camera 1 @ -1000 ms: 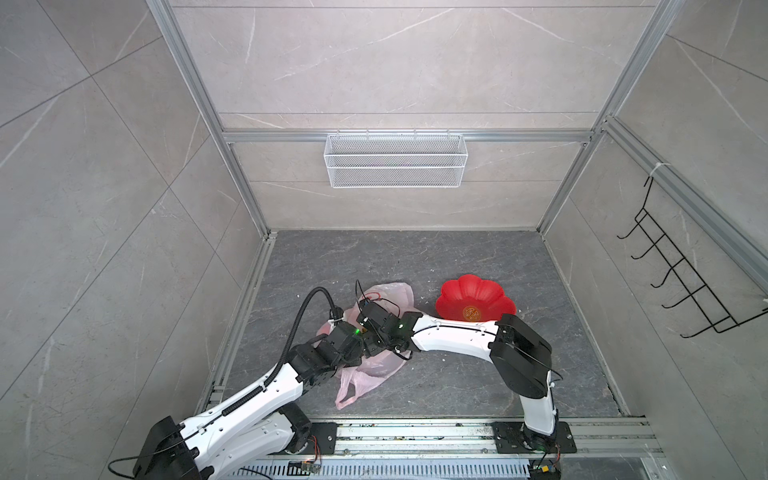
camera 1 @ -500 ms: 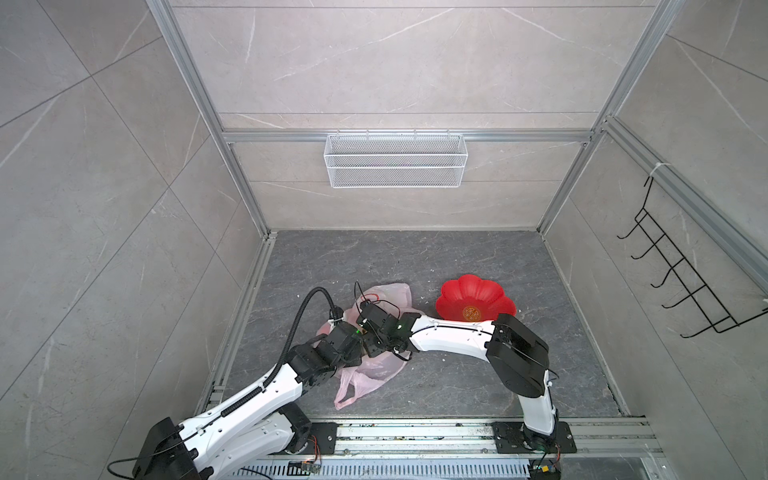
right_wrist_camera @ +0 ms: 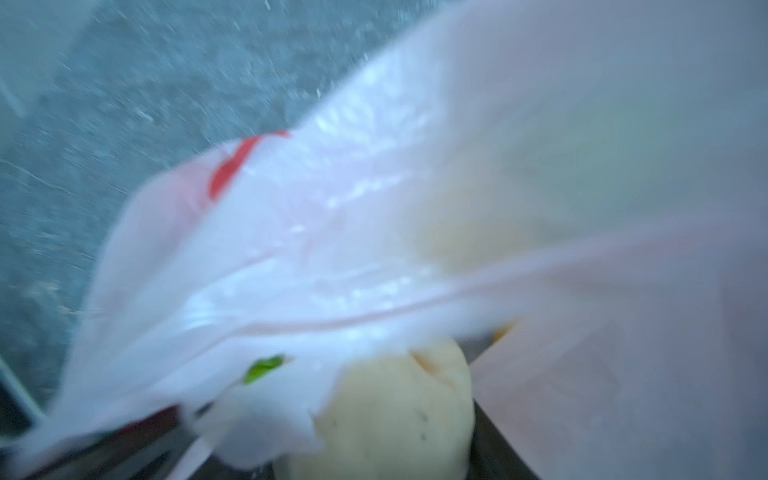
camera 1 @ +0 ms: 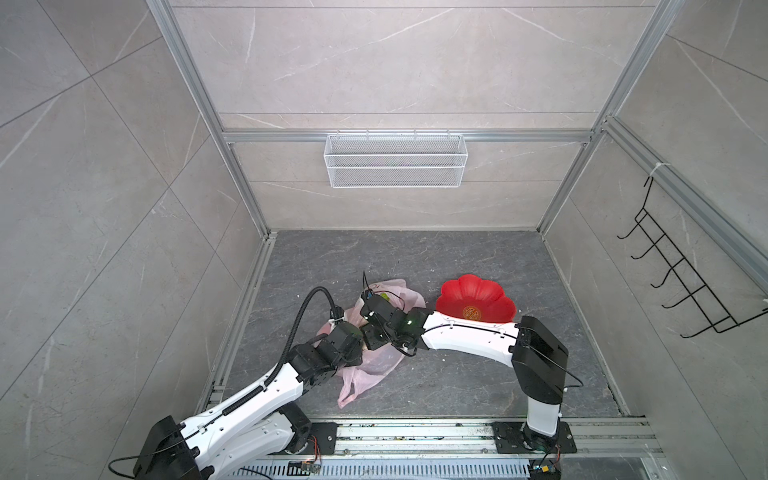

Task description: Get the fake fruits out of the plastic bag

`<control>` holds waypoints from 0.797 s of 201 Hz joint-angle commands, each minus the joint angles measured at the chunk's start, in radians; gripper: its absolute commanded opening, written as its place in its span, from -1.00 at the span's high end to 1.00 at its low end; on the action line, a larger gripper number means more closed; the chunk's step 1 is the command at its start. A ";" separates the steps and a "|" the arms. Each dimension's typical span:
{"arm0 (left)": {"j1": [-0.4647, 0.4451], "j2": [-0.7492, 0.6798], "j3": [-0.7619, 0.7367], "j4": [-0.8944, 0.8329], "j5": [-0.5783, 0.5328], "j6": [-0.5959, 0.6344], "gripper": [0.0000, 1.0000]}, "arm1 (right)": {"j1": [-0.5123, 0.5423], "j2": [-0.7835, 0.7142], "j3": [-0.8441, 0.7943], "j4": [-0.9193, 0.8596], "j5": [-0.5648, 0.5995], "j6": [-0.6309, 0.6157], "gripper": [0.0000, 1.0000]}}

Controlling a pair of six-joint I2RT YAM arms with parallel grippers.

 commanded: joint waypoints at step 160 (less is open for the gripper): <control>-0.003 -0.011 0.002 0.020 -0.012 -0.002 0.95 | -0.015 -0.163 -0.084 0.069 0.035 0.165 -0.14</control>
